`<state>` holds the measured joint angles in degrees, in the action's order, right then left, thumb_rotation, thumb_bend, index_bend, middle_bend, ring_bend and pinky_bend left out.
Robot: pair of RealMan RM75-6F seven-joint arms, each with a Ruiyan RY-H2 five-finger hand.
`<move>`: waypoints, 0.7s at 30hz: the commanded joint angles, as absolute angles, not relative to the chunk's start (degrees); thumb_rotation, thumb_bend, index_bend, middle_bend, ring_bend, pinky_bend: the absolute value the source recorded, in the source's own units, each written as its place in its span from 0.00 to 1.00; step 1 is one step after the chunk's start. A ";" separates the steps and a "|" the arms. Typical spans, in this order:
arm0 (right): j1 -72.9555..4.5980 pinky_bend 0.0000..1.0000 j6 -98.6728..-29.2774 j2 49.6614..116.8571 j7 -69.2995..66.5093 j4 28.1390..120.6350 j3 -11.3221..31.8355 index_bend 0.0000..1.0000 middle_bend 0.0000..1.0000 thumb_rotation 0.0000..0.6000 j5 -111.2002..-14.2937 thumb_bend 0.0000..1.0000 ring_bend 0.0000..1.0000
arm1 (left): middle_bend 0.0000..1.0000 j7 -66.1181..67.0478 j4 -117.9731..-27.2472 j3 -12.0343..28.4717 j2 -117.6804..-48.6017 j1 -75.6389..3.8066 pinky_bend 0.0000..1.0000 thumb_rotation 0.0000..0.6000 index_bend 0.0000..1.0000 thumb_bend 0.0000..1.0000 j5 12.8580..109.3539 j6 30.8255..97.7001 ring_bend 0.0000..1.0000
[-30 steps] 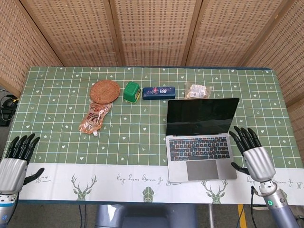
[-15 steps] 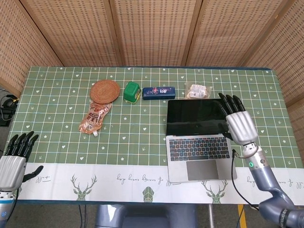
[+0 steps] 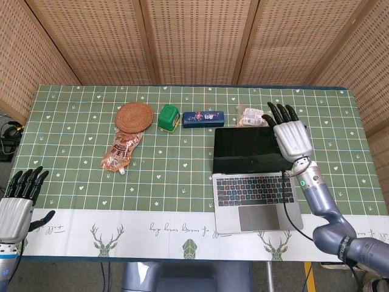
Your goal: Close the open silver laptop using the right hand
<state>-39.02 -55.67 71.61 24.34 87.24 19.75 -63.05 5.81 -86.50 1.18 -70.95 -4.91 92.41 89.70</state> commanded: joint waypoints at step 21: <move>-45.93 0.25 -56.75 74.36 38.42 86.48 16.25 0.46 0.34 1.00 -47.11 1.00 0.23 | 0.00 5.76 -86.42 0.76 -70.72 -5.28 0.00 1.00 0.00 0.17 92.36 88.88 0.00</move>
